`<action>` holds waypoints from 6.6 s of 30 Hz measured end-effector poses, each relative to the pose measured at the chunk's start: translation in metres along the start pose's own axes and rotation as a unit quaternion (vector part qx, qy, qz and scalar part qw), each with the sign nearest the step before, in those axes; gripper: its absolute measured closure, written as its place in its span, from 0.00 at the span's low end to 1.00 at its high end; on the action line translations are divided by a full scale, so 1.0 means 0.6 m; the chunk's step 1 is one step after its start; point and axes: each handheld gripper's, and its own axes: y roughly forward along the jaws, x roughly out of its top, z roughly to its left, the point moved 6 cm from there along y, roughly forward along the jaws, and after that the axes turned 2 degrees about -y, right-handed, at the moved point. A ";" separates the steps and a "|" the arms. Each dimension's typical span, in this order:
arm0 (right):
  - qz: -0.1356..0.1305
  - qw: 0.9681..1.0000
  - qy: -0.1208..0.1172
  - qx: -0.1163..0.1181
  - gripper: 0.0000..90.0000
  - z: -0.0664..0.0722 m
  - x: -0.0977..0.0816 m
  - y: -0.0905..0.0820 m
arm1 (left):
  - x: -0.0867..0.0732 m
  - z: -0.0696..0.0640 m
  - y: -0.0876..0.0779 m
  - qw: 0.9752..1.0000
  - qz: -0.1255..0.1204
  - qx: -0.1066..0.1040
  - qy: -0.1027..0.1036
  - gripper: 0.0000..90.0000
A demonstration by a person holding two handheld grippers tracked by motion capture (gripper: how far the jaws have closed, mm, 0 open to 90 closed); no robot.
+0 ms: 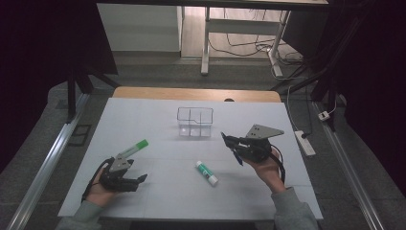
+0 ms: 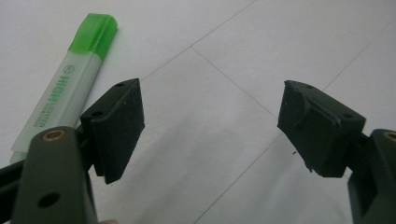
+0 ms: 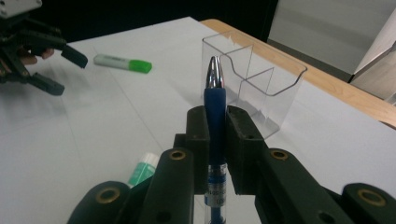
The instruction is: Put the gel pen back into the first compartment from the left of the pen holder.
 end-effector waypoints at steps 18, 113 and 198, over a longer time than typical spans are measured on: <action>-0.046 0.999 0.027 -0.011 0.88 -0.012 0.015 0.010 | -0.001 0.000 0.002 1.000 0.002 0.001 0.003 0.25; -0.145 0.982 0.118 0.016 0.88 -0.062 0.176 0.142 | 0.000 0.001 0.001 1.000 -0.004 0.000 -0.002 0.24; -0.125 0.982 0.140 -0.028 0.67 -0.105 0.160 0.256 | -0.003 0.007 0.001 1.000 -0.005 -0.001 -0.007 0.24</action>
